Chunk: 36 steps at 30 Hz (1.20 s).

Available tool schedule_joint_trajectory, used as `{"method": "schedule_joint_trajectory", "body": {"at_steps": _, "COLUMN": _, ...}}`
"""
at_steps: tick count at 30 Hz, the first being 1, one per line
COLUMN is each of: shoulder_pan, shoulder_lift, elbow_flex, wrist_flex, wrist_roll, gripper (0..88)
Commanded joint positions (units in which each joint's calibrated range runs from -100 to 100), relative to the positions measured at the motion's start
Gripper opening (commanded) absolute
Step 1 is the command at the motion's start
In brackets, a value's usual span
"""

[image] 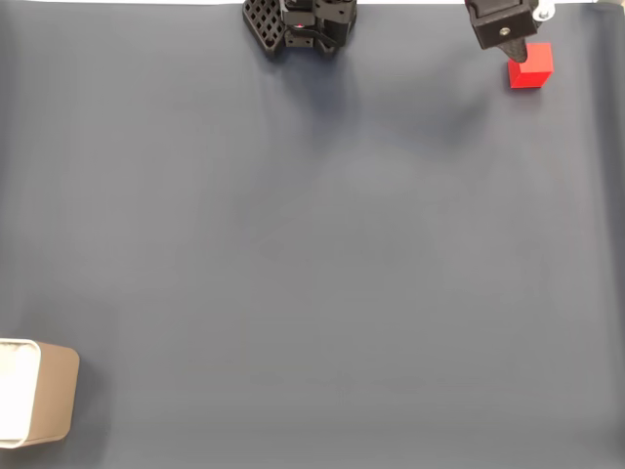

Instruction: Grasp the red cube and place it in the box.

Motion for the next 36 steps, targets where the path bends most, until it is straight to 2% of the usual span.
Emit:
{"method": "schedule_joint_trajectory", "body": {"at_steps": 1, "shoulder_pan": 1.1, "shoulder_lift": 0.7, "elbow_flex": 0.4, "wrist_flex": -3.1, "wrist_roll": -0.1, "gripper": 33.2}}
{"method": "schedule_joint_trajectory", "body": {"at_steps": 36, "shoulder_pan": 1.4, "shoulder_lift": 11.9, "elbow_flex": 3.2, "wrist_flex": -17.5, "wrist_roll": 0.9, "gripper": 33.8}}
